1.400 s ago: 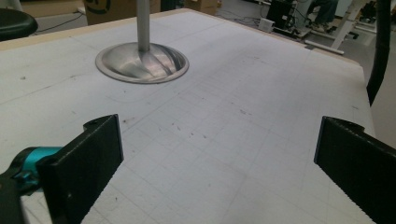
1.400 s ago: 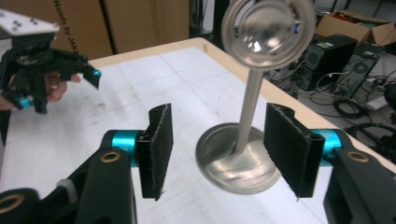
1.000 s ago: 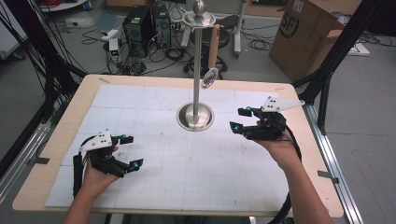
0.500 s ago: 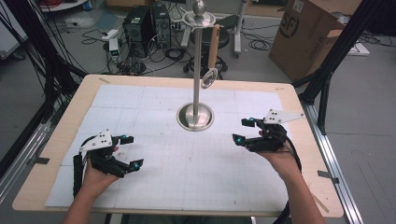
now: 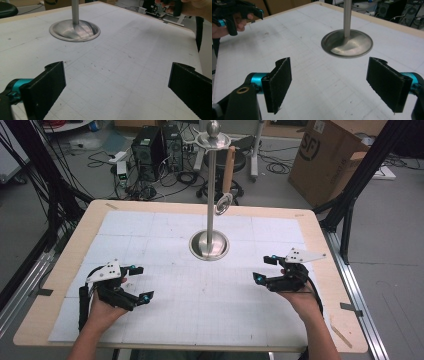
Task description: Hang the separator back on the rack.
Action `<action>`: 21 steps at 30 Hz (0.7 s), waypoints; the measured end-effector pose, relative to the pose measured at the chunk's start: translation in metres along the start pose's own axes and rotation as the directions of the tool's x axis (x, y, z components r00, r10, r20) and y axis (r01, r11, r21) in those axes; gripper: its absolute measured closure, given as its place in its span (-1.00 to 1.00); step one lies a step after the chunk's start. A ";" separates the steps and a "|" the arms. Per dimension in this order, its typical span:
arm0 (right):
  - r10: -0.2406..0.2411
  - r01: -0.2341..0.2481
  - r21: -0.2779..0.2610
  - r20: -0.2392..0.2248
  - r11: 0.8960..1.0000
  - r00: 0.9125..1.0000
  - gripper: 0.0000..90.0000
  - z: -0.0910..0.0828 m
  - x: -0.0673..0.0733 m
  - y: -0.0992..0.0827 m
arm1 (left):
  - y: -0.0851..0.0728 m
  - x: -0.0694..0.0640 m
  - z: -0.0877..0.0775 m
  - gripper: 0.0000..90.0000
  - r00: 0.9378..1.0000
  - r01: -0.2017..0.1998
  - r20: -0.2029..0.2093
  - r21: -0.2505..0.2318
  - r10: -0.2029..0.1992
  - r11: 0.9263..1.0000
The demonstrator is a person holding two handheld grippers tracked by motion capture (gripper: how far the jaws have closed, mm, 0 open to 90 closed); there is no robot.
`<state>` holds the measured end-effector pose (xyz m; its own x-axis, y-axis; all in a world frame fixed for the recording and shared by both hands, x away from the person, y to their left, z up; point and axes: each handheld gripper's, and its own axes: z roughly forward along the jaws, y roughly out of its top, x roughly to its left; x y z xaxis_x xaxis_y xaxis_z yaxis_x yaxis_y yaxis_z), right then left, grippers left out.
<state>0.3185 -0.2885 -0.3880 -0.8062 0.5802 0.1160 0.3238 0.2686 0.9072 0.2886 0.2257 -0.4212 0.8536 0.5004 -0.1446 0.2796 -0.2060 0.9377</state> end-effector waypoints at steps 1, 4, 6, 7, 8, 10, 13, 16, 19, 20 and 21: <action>0.001 -0.001 0.007 0.001 1.000 1.000 -0.57 0.001 0.000 -0.003 | 0.000 0.000 0.000 -0.96 1.000 0.002 0.001 0.002 -0.002 1.000; 0.011 -0.011 0.015 -0.015 1.000 1.000 -0.58 0.002 -0.001 -0.010 | 0.000 0.002 -0.001 -0.96 1.000 0.007 0.000 -0.002 -0.007 1.000; 0.026 -0.025 0.018 -0.026 1.000 0.999 -0.60 0.004 -0.002 -0.013 | -0.001 0.002 -0.001 -0.96 1.000 0.005 -0.004 -0.001 -0.005 1.000; 0.028 -0.028 0.025 -0.030 0.999 0.999 -0.62 0.004 -0.002 -0.014 | -0.001 0.002 -0.001 -0.96 1.000 0.007 -0.005 0.000 -0.007 1.000; 0.026 -0.025 0.025 -0.032 0.999 0.999 -0.62 0.004 -0.002 -0.014 | -0.001 0.002 -0.001 -0.96 1.000 0.005 -0.004 0.002 -0.005 1.000; 0.036 -0.035 0.012 -0.041 0.999 0.999 -0.64 0.004 -0.002 -0.015 | -0.001 0.003 0.000 -0.96 1.000 0.007 -0.001 0.003 -0.007 1.000; 0.041 -0.041 0.006 -0.039 0.999 0.998 -0.66 0.005 -0.002 -0.017 | -0.001 0.003 0.000 -0.96 1.000 0.008 -0.002 0.001 -0.008 1.000; 0.057 -0.058 -0.007 -0.069 0.998 0.996 -0.66 0.006 -0.004 -0.019 | -0.001 0.004 0.000 -0.96 1.000 0.009 -0.004 0.001 -0.009 1.000; 0.071 -0.072 -0.018 -0.058 0.997 0.996 -0.66 0.004 -0.006 -0.021 | 0.000 0.004 0.001 -0.96 1.000 0.011 -0.002 -0.007 -0.011 1.000; 0.071 -0.073 -0.021 -0.052 0.997 0.996 -0.66 0.004 -0.006 -0.021 | 0.000 0.005 0.001 -0.96 1.000 0.010 -0.002 -0.008 -0.010 1.000; 0.073 -0.075 -0.021 -0.052 0.997 0.996 -0.66 0.003 -0.006 -0.022 | 0.000 0.005 0.002 -0.96 1.000 0.010 0.000 -0.009 -0.010 1.000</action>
<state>0.3180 -0.2955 -0.4097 -0.8048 0.5577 0.2031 0.3726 0.2084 0.9043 0.2936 0.2267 -0.4220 0.8508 0.5026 -0.1537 0.2839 -0.1934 0.9391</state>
